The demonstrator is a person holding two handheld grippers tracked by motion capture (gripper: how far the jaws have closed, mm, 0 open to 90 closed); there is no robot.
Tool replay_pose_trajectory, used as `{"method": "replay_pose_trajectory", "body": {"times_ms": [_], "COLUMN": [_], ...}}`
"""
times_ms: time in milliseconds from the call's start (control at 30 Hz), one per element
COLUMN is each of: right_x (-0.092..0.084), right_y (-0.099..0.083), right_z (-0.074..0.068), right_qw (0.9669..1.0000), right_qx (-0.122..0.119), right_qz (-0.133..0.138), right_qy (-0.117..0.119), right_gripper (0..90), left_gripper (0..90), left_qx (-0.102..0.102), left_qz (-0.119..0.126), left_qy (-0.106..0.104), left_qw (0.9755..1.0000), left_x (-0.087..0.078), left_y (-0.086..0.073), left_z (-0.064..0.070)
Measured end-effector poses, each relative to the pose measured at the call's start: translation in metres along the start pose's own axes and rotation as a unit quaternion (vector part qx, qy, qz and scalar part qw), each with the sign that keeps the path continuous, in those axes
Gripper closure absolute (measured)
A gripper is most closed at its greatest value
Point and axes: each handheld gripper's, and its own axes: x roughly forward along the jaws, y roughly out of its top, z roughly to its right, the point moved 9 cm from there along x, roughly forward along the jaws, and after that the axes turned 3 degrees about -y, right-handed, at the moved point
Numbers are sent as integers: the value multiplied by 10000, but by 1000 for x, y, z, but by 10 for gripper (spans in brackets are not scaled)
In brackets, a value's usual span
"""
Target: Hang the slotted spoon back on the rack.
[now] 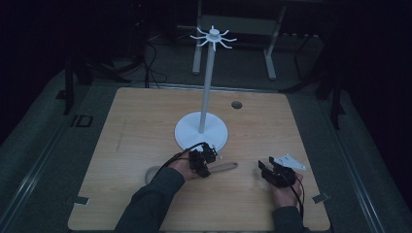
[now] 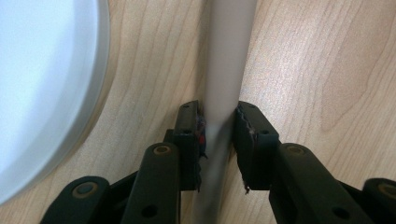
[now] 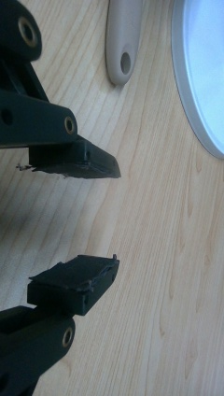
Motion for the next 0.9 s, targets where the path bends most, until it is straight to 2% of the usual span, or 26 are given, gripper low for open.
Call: {"method": "replay_pose_trajectory", "body": {"times_ms": [67, 167, 233, 367, 500, 667, 733, 767, 900], "right_x": [0, 0, 0, 0, 0, 0, 0, 0, 0], "right_y": [0, 0, 0, 0, 0, 0, 0, 0, 0], "right_z": [0, 0, 0, 0, 0, 0, 0, 0, 0], "right_qw": [10000, 10000, 10000, 10000, 10000, 10000, 10000, 10000, 10000], "right_qx": [4, 17, 24, 32, 23, 13, 2, 5, 17], "right_qz": [-2, -3, 0, 0, 1, 0, 2, 3, 1], "right_qy": [6, 9, 10, 12, 8, -1, -1, -6, -8], "right_gripper": [490, 490, 490, 490, 489, 490, 490, 490, 488], "left_gripper": [735, 742, 747, 751, 752, 752, 753, 753, 753], "left_qx": [111, 128, 57, -131, -281, -505, -611, -663, -746], "left_qz": [-21, -3, 77, 422, 737, 1159, 1334, 1451, 1753], "left_qy": [42, 176, 194, 305, 472, 668, 738, 801, 947], "left_qw": [9999, 9998, 9998, 9986, 9958, 9897, 9864, 9839, 9771], "left_x": [0, -1, -5, -22, -41, -62, -69, -73, -85], "left_y": [0, 0, 0, 3, 2, 3, 4, 5, 7], "left_z": [0, -1, -4, -10, -14, -22, -25, -26, -29]}}
